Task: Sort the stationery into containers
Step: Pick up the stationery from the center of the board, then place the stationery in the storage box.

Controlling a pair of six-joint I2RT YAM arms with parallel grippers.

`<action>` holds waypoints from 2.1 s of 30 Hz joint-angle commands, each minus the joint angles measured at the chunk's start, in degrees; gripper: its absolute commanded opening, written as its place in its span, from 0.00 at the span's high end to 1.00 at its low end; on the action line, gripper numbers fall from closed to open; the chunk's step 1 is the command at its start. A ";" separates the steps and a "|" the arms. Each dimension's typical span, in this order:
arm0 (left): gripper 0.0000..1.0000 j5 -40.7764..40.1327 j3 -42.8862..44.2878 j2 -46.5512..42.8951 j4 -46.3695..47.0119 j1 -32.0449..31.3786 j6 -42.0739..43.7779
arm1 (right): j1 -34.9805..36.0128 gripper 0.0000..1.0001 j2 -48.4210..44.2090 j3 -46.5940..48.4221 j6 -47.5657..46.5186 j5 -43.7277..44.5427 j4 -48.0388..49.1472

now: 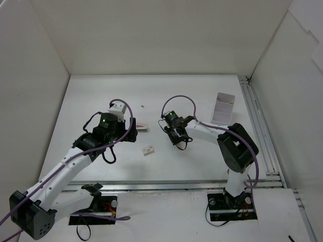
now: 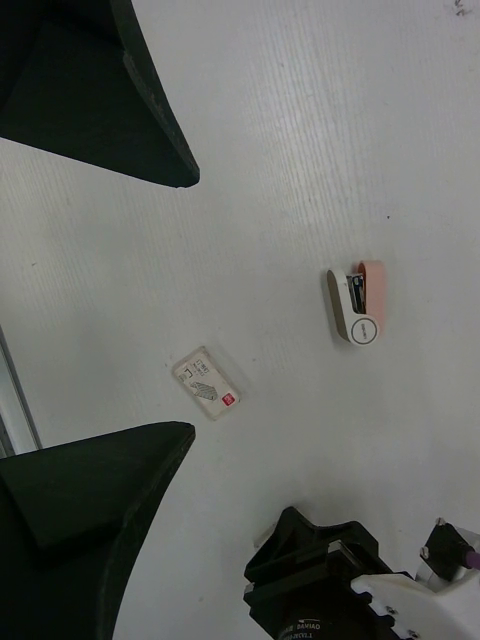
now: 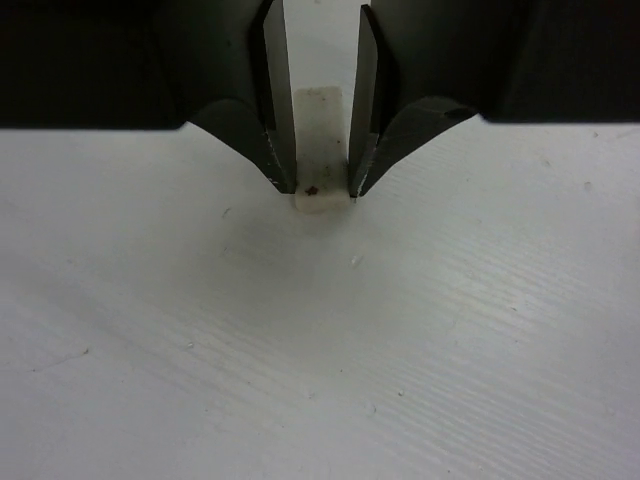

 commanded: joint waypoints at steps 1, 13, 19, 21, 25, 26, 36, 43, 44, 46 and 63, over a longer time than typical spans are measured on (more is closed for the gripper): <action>0.00 -0.81 0.52 -1.05 1.27 0.49 -0.04 | -0.33 0.79 -3.10 -0.24 1.04 4.70 0.36; 0.00 -1.16 0.87 -1.31 1.44 0.49 0.23 | -5.40 1.00 -14.16 -2.34 6.66 20.13 6.84; 0.00 -2.30 1.31 -2.01 0.92 0.49 0.23 | -10.87 1.00 -28.40 -11.57 12.55 40.50 25.29; 0.00 -2.30 1.23 -2.45 1.27 0.49 0.31 | -12.01 0.99 -31.39 -14.98 11.68 46.59 34.13; 0.00 -2.66 1.14 -2.63 1.62 0.49 0.23 | -15.78 0.98 -32.29 -17.03 10.53 55.32 45.16; 0.00 -2.83 1.14 -2.45 1.62 0.49 0.05 | -16.40 0.98 -31.68 -16.94 10.45 55.41 46.22; 0.00 -5.03 1.40 -3.24 0.04 0.49 -0.65 | -25.10 1.00 -19.82 -13.95 13.95 54.09 55.63; 0.00 -6.35 1.58 -2.54 -0.31 0.49 -1.09 | -27.13 1.00 -15.07 -13.34 14.93 53.57 56.87; 0.00 -6.35 1.58 -2.28 -0.49 0.49 -1.18 | -27.39 1.00 -13.32 -12.55 14.93 53.74 57.13; 0.00 -6.17 2.19 -1.58 -0.49 0.49 -1.27 | -27.74 1.00 -11.55 -11.85 14.93 54.53 57.48; 0.00 -6.61 2.37 -1.05 -0.75 0.49 -1.53 | -27.40 0.75 -11.80 -16.06 21.69 54.36 58.45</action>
